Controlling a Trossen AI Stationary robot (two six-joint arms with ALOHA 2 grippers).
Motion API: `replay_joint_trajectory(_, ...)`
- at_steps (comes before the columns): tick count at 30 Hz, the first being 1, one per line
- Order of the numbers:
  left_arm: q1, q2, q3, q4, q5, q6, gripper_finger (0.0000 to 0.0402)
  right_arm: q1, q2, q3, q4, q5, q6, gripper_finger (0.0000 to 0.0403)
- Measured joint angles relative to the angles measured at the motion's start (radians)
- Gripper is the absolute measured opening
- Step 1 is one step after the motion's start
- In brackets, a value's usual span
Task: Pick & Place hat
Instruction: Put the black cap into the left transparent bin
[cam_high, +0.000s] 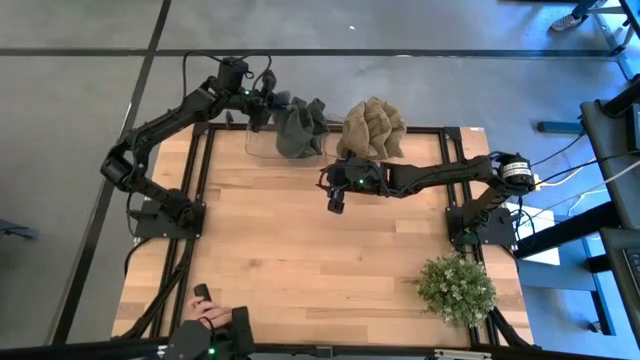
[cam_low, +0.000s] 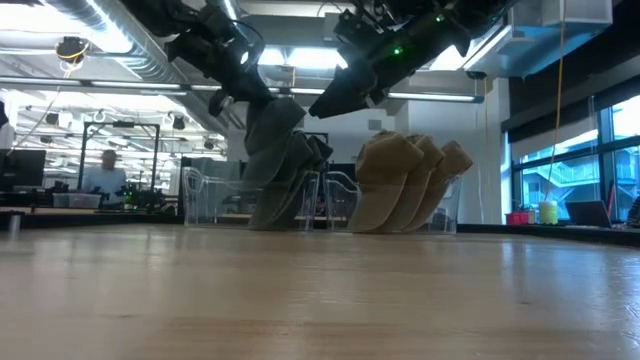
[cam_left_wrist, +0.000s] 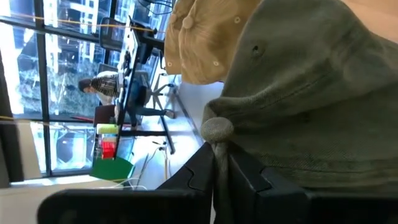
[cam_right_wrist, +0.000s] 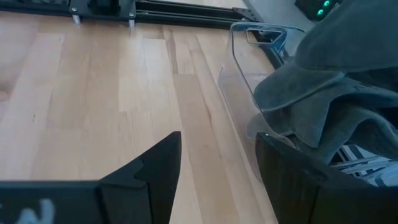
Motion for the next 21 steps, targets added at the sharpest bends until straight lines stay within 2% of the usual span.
replay_joint_trajectory(13, 0.000, 0.001, 0.000, -0.017, 0.007, -0.250, 0.0037, 0.000, 0.000, 0.000, -0.001, -0.009, 0.004, 0.0207)
replay_joint_trajectory(21, 0.000, 0.055, 0.000, -0.020, 0.011, -0.286, 0.0090, 0.000, 0.000, 0.000, -0.002, -0.010, 0.004, 0.0207)
